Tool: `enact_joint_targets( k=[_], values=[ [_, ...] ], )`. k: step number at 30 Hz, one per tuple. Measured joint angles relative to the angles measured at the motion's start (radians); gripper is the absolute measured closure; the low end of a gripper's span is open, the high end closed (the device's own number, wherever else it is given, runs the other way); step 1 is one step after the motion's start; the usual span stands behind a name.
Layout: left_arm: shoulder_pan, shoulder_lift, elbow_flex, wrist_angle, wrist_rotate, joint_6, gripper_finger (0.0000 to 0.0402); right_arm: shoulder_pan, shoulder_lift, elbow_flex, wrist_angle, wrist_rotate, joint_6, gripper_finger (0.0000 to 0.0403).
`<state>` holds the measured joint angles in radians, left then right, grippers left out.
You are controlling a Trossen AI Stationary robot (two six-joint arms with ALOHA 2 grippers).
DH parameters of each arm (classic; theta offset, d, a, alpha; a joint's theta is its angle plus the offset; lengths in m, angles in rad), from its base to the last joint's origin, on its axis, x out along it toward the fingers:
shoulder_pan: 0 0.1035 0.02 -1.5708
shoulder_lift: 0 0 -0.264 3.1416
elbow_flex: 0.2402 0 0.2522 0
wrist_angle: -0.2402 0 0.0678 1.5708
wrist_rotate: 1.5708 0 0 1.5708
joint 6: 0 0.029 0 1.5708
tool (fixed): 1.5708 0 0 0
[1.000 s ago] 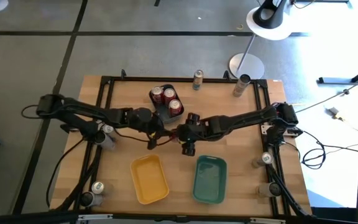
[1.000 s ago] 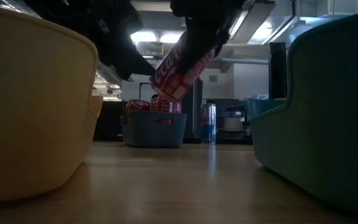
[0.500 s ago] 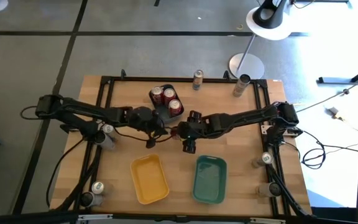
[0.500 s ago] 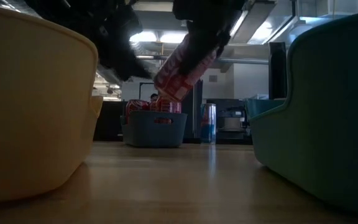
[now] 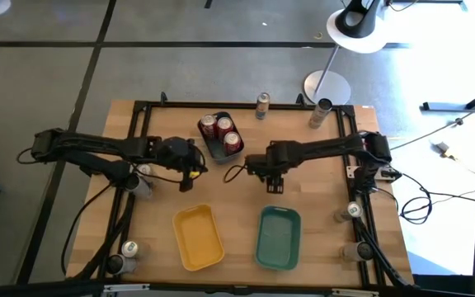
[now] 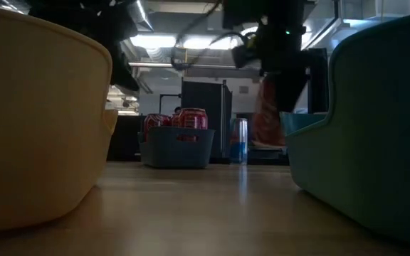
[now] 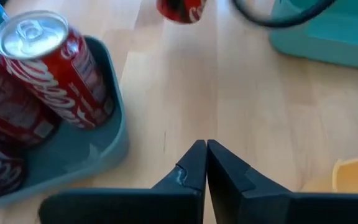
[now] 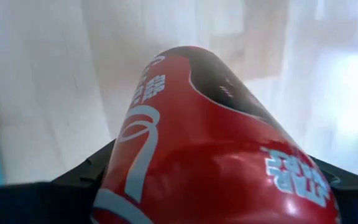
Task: Sort soda cans
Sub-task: Put the red and white soda can into the blue bin
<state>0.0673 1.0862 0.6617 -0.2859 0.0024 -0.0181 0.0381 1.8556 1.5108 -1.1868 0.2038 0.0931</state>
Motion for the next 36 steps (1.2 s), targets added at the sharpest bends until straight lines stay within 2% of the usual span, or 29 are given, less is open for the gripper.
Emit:
enact_joint_targets(
  k=[6, 13, 18, 24, 31, 36],
  values=[
    [0.000, 0.011, 0.000, 0.000, 0.000, 0.000, 0.0394, -0.065, 0.046, -0.002, -0.041, -0.099, -0.050, 0.0120],
    [0.000, 0.013, 0.000, 0.007, 0.000, 0.008, 0.0394, -0.094, 0.114, -0.002, -0.007, -0.117, -0.068, 0.0117],
    [0.000, 0.013, 0.000, 0.005, 0.000, 0.026, 0.0394, -0.091, 0.130, 0.000, -0.003, -0.115, -0.076, 0.0059],
    [0.000, 0.013, 0.000, 0.004, 0.000, 0.026, 0.0394, -0.091, 0.129, 0.022, -0.032, -0.118, -0.076, 0.0023],
    [0.000, 0.013, 0.000, 0.004, 0.000, 0.026, 0.0394, -0.090, 0.115, 0.175, -0.220, -0.147, -0.076, 0.0020],
    [0.000, 0.013, 0.000, 0.000, 0.000, 0.026, 0.0394, -0.090, 0.010, 0.175, -0.214, -0.170, -0.043, 0.0019]
  ],
)
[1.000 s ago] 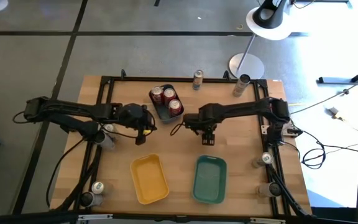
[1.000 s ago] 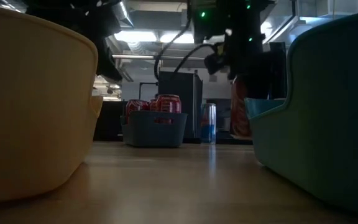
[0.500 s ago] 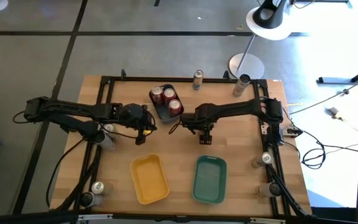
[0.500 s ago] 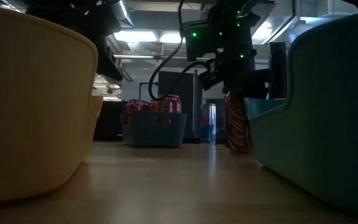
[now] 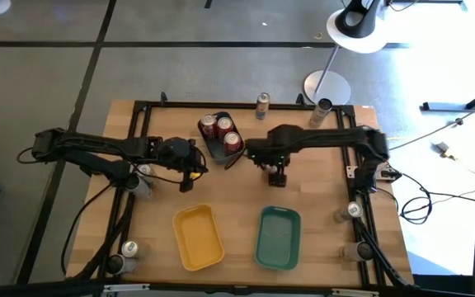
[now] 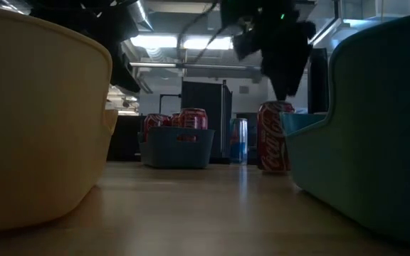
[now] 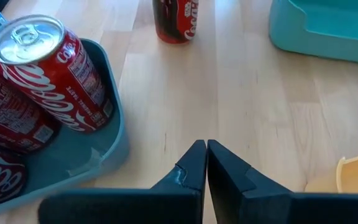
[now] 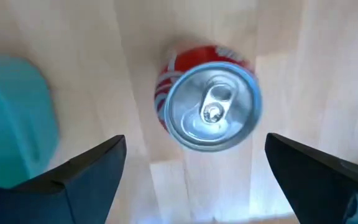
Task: Sort soda cans
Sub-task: Put the red and white soda can into the blue bin
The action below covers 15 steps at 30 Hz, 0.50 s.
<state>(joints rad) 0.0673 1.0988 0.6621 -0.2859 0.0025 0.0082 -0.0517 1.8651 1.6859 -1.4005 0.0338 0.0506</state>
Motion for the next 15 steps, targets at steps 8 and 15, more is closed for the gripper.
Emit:
enact_joint_targets(
  k=[8, 15],
  values=[
    [0.000, 0.000, 0.000, -0.004, 0.000, 0.003, 0.0394, 0.000, -0.360, -0.309, 0.400, 0.011, 0.074, 0.0018],
    [0.000, 0.000, 0.000, -0.004, 0.000, 0.003, 0.0394, 0.000, -0.625, -0.752, 0.958, 0.180, 0.213, 0.0018]
  ],
)
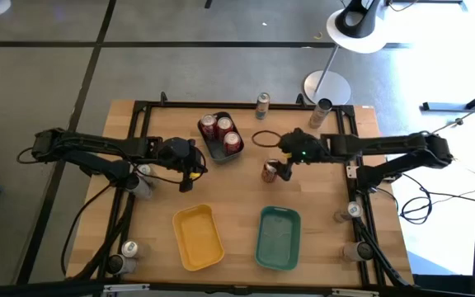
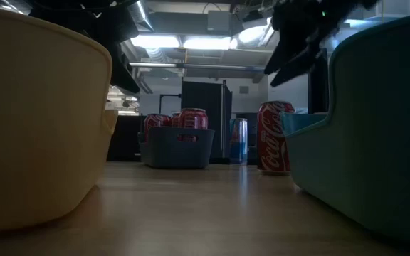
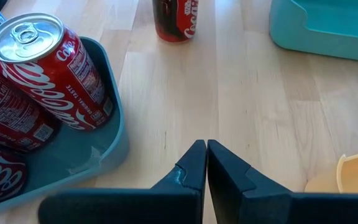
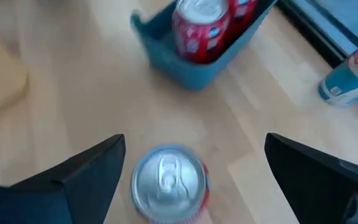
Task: Sort soda cans
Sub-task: Put the red and white soda can into the blue bin
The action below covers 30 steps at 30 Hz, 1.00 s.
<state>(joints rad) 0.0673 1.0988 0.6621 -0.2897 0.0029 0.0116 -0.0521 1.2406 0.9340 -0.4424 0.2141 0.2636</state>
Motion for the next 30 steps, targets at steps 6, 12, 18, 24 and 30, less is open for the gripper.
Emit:
enact_joint_targets(
  k=[6, 12, 18, 24, 30],
  values=[
    [0.000, 0.000, 0.000, 0.000, 0.000, -0.003, 0.0394, 0.000, -0.021, -0.143, 0.176, -0.011, 0.133, 0.0017],
    [0.000, 0.000, 0.000, -0.001, 0.000, -0.003, 0.0394, 0.000, -0.013, -0.160, 0.187, -0.066, 0.116, 0.0017],
    [0.000, 0.000, 0.000, -0.008, 0.000, -0.004, 0.0394, 0.000, -0.005, -0.172, 0.181, -0.023, 0.068, 0.0017],
    [0.000, 0.000, 0.000, -0.016, 0.000, -0.009, 0.0394, 0.025, -0.003, -0.256, 0.333, -0.014, 0.070, 0.0017],
    [0.000, 0.000, 0.000, -0.015, 0.000, -0.006, 0.0394, 0.099, 0.007, -0.311, 0.386, 0.095, 0.092, 0.0017]
  ],
)
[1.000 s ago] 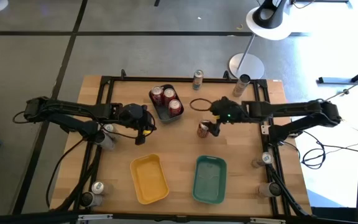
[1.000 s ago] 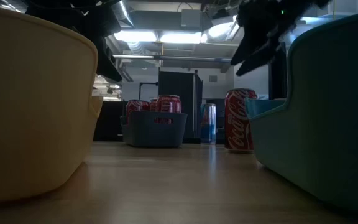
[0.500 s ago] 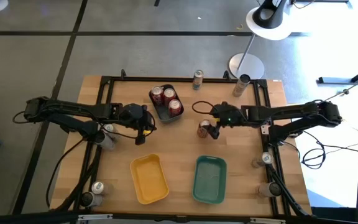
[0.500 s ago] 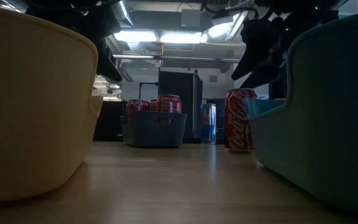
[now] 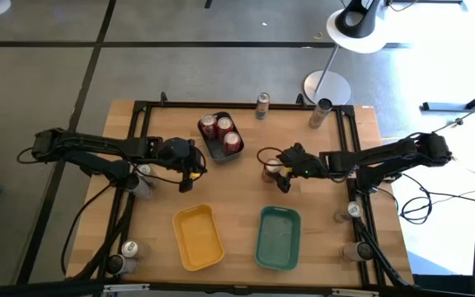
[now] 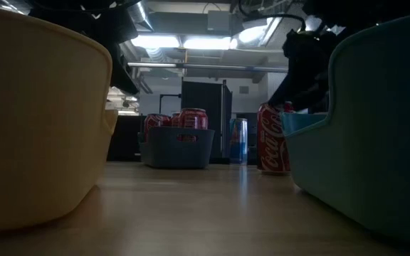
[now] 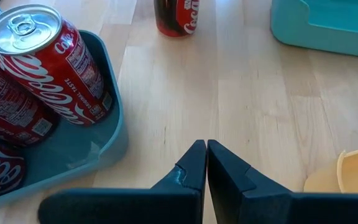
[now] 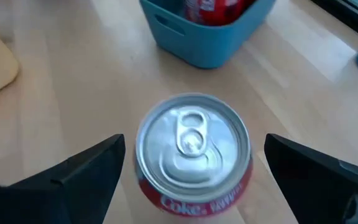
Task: Sort soda cans
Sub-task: Put the red and white soda can into the blue bin
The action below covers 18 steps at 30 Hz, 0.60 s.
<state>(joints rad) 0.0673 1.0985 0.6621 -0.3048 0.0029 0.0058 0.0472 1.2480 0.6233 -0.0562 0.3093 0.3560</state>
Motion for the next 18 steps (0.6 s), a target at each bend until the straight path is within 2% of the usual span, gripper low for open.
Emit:
enact_joint_targets(
  k=[6, 12, 15, 18],
  values=[
    [0.000, 0.000, 0.000, 0.002, -0.021, -0.001, 0.0394, 0.041, 0.018, -0.004, 0.020, 0.059, 0.009, 0.0017],
    [0.000, 0.004, 0.000, -0.027, -0.071, -0.042, 0.0394, 0.040, 0.100, -0.005, 0.105, 0.057, 0.008, 0.0019],
    [0.000, 0.024, 0.000, -0.057, -0.071, -0.057, 0.0394, 0.038, 0.129, -0.004, 0.139, 0.057, 0.006, 0.0036],
    [0.000, 0.059, 0.000, -0.075, -0.074, -0.061, 0.0394, 0.038, 0.145, -0.004, 0.135, 0.057, 0.010, 0.0074]
  ],
)
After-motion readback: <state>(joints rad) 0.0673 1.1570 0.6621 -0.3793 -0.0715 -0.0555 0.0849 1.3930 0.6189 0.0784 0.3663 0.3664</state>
